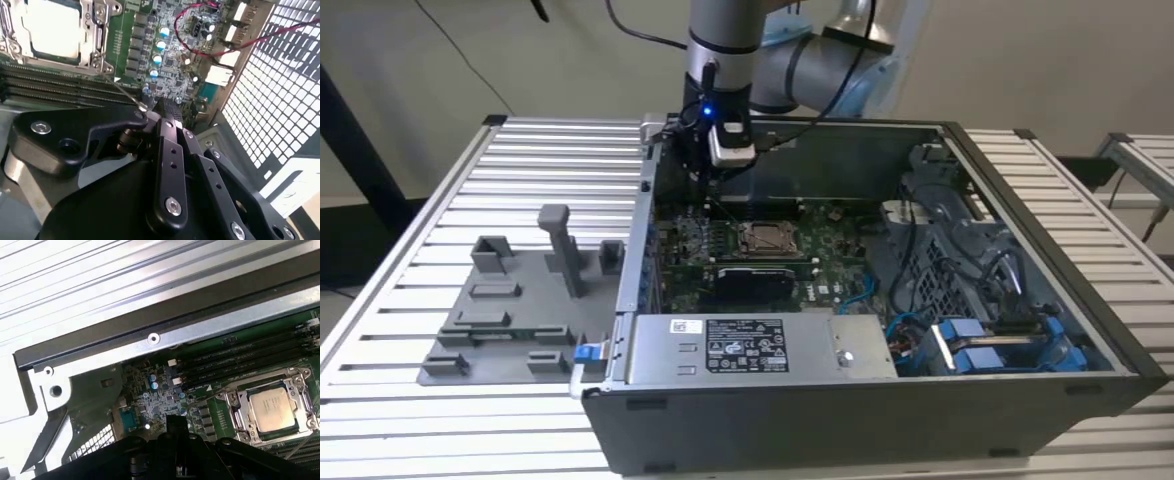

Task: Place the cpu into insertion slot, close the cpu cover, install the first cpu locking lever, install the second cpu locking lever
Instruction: 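Install the first cpu locking lever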

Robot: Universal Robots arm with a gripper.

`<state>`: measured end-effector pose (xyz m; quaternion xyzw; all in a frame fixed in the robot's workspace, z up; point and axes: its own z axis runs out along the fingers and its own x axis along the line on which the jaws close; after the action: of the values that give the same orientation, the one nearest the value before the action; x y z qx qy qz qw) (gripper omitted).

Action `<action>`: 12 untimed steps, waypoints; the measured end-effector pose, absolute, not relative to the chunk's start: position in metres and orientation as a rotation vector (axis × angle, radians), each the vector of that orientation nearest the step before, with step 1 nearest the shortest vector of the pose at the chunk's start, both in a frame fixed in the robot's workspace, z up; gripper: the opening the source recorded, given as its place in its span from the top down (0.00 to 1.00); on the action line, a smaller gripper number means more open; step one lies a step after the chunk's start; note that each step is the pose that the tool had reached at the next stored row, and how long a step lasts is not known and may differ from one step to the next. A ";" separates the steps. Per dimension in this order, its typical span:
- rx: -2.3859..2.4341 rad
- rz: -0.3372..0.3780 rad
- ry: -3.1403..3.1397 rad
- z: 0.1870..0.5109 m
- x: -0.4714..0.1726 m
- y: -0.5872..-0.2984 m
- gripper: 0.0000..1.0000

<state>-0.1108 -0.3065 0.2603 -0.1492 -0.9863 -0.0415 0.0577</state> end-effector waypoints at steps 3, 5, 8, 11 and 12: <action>-0.419 -0.125 -2.997 0.258 -0.112 -0.304 0.89; -0.398 -0.123 -2.999 0.258 -0.113 -0.304 0.89; -0.375 -0.140 -3.010 0.258 -0.114 -0.304 0.89; -0.360 -0.151 -3.012 0.258 -0.118 -0.304 0.89; -0.355 -0.152 -3.013 0.258 -0.119 -0.304 0.89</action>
<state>-0.1194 -0.3044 0.2575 -0.1167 -0.9906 -0.0500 0.0519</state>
